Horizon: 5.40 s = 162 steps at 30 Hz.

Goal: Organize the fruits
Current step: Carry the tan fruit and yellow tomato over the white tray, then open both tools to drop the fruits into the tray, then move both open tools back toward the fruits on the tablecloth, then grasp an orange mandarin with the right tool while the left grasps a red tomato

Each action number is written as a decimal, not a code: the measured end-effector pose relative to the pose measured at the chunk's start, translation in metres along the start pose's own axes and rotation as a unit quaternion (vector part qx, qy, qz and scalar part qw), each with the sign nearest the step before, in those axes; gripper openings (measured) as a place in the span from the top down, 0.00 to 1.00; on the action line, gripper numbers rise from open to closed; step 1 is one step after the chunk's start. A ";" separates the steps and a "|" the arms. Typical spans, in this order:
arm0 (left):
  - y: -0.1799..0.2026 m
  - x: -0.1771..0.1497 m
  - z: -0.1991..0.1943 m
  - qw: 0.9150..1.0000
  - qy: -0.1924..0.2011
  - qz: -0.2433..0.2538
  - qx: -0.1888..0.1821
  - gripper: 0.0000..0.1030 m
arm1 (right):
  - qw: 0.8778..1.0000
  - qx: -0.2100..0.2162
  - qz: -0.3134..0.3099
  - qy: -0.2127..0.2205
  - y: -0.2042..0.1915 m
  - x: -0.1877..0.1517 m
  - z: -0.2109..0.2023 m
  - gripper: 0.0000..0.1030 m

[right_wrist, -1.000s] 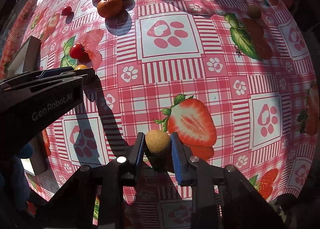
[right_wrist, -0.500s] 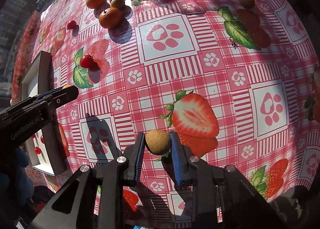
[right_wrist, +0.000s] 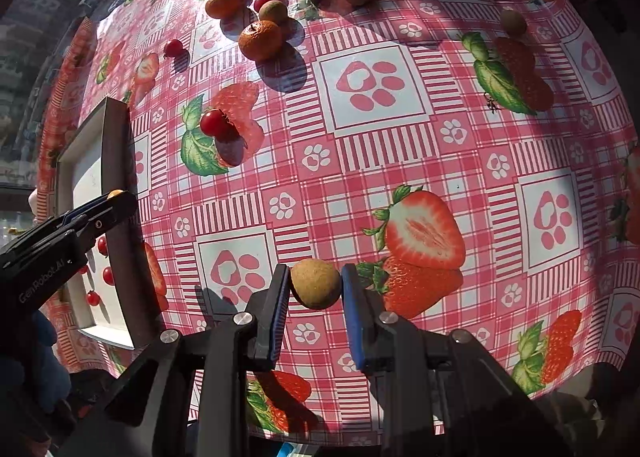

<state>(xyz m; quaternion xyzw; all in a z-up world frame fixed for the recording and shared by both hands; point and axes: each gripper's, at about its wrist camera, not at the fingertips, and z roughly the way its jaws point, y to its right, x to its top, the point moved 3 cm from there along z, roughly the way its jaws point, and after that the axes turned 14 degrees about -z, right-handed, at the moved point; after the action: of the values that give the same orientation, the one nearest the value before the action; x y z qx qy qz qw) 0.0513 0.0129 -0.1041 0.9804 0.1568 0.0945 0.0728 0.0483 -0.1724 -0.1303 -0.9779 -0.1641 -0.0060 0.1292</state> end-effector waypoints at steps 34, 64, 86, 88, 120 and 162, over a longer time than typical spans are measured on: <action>-0.163 0.012 -0.029 0.991 0.037 -0.126 0.038 0.78 | 0.991 0.023 -0.134 0.005 -0.152 0.067 0.016 0.73; -0.208 0.038 0.024 0.988 0.005 -0.137 0.076 0.77 | 0.974 0.004 -0.225 -0.029 -0.267 0.133 0.106 0.73; -0.214 0.033 0.014 0.987 0.011 -0.135 0.092 0.41 | 0.975 0.064 -0.212 -0.017 -0.261 0.141 0.088 0.16; -0.210 0.031 0.010 0.987 0.012 -0.132 0.090 0.41 | 0.974 0.069 -0.215 -0.015 -0.265 0.142 0.083 0.16; -0.002 0.021 0.001 0.999 0.002 0.031 0.040 0.41 | 1.000 -0.016 -0.006 0.004 -0.021 0.072 0.015 0.15; 0.090 0.058 0.088 0.999 0.004 -0.006 0.041 0.49 | 0.998 0.033 -0.051 0.034 0.009 0.168 0.050 0.62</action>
<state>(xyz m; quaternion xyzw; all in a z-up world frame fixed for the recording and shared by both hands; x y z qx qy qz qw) 0.1499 -0.0634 -0.1647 0.9812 0.1666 0.0919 0.0327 0.2083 -0.1147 -0.1715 -0.9626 -0.2097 -0.0402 0.1669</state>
